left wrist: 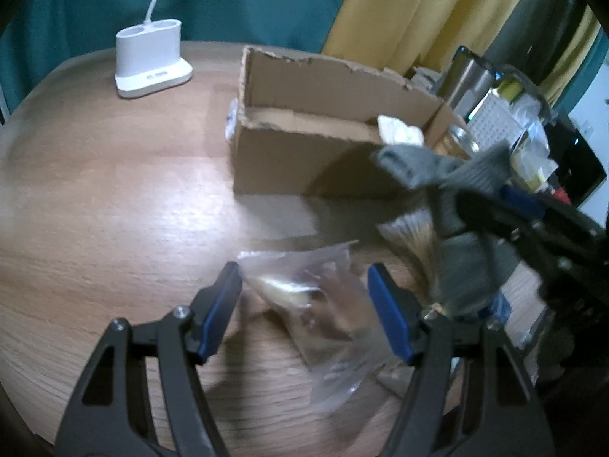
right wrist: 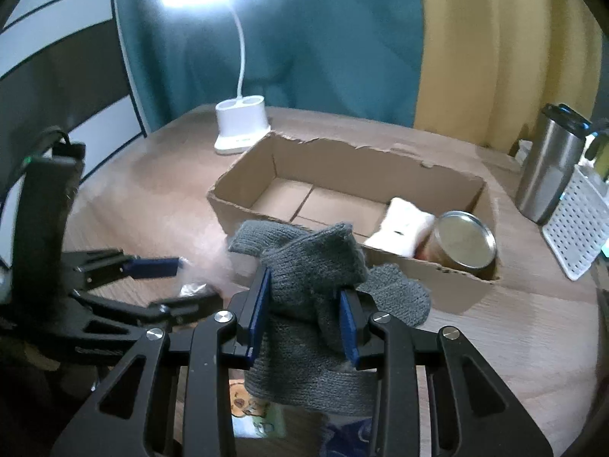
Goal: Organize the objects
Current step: 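Grasp the cookie bag with the left tool while the right tool holds the gloves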
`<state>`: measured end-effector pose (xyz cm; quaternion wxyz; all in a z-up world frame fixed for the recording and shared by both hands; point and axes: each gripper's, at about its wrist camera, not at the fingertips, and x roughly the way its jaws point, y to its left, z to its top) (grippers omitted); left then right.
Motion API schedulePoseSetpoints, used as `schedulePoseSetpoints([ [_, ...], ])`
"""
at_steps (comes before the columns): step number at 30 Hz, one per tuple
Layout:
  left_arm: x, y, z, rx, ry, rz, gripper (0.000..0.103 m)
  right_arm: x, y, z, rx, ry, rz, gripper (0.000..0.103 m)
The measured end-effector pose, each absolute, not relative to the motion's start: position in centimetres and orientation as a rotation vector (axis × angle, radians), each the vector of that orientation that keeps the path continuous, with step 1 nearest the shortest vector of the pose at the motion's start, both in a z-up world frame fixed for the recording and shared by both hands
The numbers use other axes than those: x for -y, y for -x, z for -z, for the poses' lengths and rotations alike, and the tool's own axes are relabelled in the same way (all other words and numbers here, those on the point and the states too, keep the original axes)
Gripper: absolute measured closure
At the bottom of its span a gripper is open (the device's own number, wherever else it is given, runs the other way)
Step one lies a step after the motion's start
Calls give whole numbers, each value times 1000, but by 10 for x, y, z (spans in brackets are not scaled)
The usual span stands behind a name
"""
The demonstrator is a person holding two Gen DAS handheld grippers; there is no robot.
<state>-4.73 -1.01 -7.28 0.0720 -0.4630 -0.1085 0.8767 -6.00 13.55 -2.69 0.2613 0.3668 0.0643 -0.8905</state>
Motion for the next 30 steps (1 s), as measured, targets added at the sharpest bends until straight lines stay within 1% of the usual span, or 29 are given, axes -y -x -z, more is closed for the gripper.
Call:
schedulePoseSetpoints([
  [6, -2, 48, 74, 248, 1392, -2660, 33, -151, 59, 21, -133, -967, 2439, 68],
  [10, -5, 48, 75, 242, 1366, -2657, 35, -158, 58, 18, -117, -949, 2444, 68],
  [13, 0, 48, 74, 285, 1352, -2650, 41, -161, 56, 16, -111, -938, 2448, 68],
  [16, 2, 47, 71, 300, 1338, -2656, 44, -163, 56, 14, -108, -932, 2451, 68],
  [18, 4, 47, 69, 308, 1331, -2662, 49, -165, 54, 12, -106, -925, 2455, 68],
  [30, 15, 43, 45, 319, 1228, -2711, 51, -164, 50, -3, -117, -880, 2478, 68],
])
